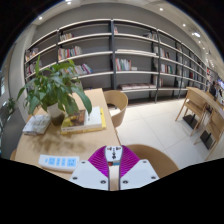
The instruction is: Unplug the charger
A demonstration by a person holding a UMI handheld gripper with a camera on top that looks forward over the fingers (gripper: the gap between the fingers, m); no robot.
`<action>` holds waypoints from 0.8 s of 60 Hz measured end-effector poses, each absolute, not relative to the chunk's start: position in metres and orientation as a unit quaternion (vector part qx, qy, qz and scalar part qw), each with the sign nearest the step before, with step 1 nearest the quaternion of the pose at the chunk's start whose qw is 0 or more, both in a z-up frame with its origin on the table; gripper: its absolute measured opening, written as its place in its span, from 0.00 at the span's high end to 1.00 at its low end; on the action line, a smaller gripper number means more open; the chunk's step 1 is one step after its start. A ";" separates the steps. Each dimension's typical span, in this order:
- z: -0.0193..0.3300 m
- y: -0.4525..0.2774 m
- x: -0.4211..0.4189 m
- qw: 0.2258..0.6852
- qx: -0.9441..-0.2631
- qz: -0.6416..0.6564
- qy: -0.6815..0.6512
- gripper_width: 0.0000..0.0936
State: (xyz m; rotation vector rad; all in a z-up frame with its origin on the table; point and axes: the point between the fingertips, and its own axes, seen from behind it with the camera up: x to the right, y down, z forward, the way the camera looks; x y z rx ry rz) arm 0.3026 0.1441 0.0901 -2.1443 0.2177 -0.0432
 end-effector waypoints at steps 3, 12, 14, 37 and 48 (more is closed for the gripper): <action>0.071 0.134 0.297 0.445 -0.892 -0.010 0.082 0.89; 0.019 0.122 0.285 0.410 -0.910 0.000 0.061 0.89; 0.013 0.121 0.281 0.404 -0.913 0.003 0.060 0.85; 0.036 0.127 0.274 0.426 -0.903 -0.025 0.042 0.21; 0.130 0.105 0.258 0.493 -0.867 -0.047 0.052 0.13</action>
